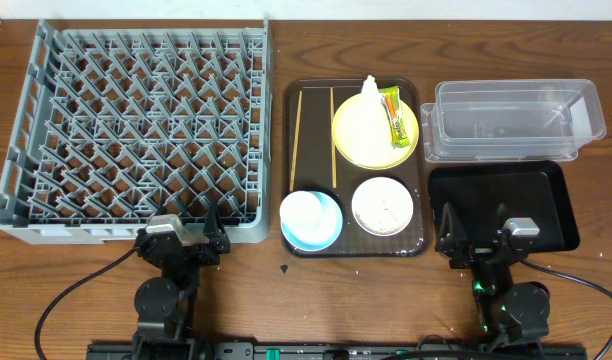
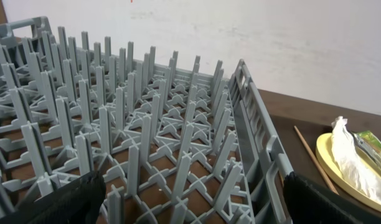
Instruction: Sort waste into correct bins and load items into the dishwasher
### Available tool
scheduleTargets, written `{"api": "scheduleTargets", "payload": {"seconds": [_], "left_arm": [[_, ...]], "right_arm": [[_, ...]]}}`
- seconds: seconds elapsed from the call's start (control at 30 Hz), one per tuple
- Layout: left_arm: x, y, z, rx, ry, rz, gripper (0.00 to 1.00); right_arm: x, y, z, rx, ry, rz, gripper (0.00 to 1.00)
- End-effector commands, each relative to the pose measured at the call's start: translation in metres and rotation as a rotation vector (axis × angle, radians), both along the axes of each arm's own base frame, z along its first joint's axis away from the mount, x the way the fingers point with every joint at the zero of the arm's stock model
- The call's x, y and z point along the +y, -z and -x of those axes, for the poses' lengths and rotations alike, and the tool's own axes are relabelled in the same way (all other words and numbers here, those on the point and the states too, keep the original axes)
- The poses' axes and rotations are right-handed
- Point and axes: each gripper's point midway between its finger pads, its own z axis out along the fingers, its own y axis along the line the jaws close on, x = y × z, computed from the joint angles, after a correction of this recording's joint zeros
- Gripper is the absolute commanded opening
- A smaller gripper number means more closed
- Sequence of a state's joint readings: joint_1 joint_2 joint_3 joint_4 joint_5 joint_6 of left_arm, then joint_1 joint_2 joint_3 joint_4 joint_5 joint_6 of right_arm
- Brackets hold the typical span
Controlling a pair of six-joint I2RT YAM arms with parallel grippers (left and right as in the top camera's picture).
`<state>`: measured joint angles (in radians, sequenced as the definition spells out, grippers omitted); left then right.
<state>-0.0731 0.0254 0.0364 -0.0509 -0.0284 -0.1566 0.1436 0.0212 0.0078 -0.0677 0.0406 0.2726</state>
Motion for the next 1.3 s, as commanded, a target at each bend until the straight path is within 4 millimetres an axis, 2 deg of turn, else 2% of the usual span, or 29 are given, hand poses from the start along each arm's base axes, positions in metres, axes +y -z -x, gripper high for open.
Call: {"api": "scheduleTargets", "payload": {"seconds": [0.0,0.2,0.27,0.33,0.43,0.5,0.63,0.73,0.83,0.93,1.03,1.13,1.27], "left_arm": [[0.000,0.016,-0.001,0.032,0.001,-0.012,0.92],[-0.008,0.018,0.000,0.042,0.047,-0.006,0.93],[-0.022,0.016,0.001,0.032,0.131,0.007,0.92],[-0.035,0.005,0.001,-0.009,0.203,0.015,0.93],[-0.040,-0.028,0.003,-0.110,0.235,0.015,0.93],[-0.040,-0.057,0.006,-0.190,0.236,0.011,0.93],[-0.039,-0.116,0.019,-0.306,0.235,-0.004,0.93],[-0.039,-0.151,0.019,-0.248,0.237,0.000,0.93],[-0.041,-0.165,0.009,-0.140,0.244,0.006,0.92],[-0.046,-0.175,-0.005,-0.012,0.270,0.015,0.93],[-0.061,-0.185,-0.020,0.148,0.350,0.042,0.92],[-0.072,-0.190,-0.031,0.280,0.404,0.072,0.93],[-0.075,-0.190,-0.039,0.379,0.414,0.090,0.93]], "right_arm": [[0.002,0.000,0.001,-0.004,-0.012,0.011,0.99],[0.002,0.000,0.001,-0.004,-0.012,0.010,0.99],[0.005,0.000,0.001,-0.002,-0.025,-0.008,0.99],[0.005,-0.003,0.001,-0.011,-0.024,-0.043,0.99],[0.006,-0.016,0.000,-0.061,-0.028,-0.052,0.99],[0.006,-0.028,0.001,-0.103,-0.029,-0.052,0.99],[0.005,-0.070,0.008,-0.203,-0.028,0.049,0.99],[0.004,-0.113,0.013,-0.217,-0.028,0.121,0.99],[0.017,-0.133,0.005,-0.135,-0.103,0.130,0.99],[0.033,-0.144,-0.008,-0.011,-0.193,0.132,0.99],[0.053,-0.154,-0.029,0.207,-0.300,0.101,0.99],[0.068,-0.161,-0.051,0.427,-0.369,0.075,0.99],[0.078,-0.157,-0.075,0.658,-0.409,0.101,0.99]]}}
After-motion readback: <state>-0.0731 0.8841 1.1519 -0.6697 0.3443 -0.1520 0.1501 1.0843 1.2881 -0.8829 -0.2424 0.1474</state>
